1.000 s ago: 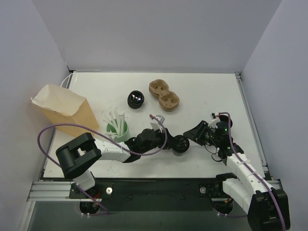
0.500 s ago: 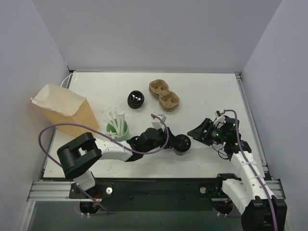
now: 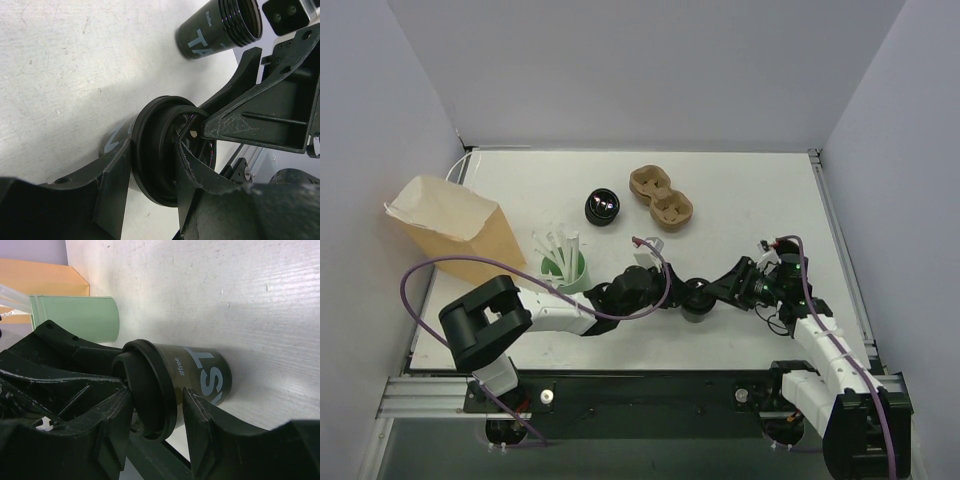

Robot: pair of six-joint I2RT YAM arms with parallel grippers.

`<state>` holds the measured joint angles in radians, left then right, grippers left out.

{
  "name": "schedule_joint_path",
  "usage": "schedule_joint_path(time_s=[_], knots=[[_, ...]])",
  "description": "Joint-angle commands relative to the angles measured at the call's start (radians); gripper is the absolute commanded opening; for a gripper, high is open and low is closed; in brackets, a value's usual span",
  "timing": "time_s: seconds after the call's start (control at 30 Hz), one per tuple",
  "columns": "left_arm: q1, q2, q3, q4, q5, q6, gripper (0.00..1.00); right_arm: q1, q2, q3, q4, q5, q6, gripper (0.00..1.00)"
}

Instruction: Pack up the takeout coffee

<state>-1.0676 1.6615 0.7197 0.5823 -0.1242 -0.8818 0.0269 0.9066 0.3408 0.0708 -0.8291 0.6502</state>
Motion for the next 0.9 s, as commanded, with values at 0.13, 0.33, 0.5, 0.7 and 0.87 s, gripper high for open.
schedule_joint_path(time_s=[0.13, 0.33, 0.5, 0.7, 0.87], knots=[[-0.058, 0.121, -0.129, -0.398, -0.058, -0.040, 0.30, 0.004, 0.072, -0.108, 0.043, 0.128, -0.035, 0.35], [-0.104, 0.126, -0.118, -0.410, -0.083, -0.097, 0.30, 0.088, 0.072, -0.192, 0.096, 0.160, 0.003, 0.34], [-0.124, 0.132, -0.124, -0.467, -0.107, -0.150, 0.30, 0.163, 0.055, -0.207, 0.070, 0.286, 0.049, 0.34], [-0.146, 0.098, -0.163, -0.472, -0.147, -0.198, 0.30, 0.163, 0.025, -0.195, 0.121, 0.257, 0.042, 0.35], [-0.155, 0.060, -0.106, -0.524, -0.176, -0.186, 0.30, 0.151, 0.008, -0.027, 0.014, 0.194, 0.023, 0.47]])
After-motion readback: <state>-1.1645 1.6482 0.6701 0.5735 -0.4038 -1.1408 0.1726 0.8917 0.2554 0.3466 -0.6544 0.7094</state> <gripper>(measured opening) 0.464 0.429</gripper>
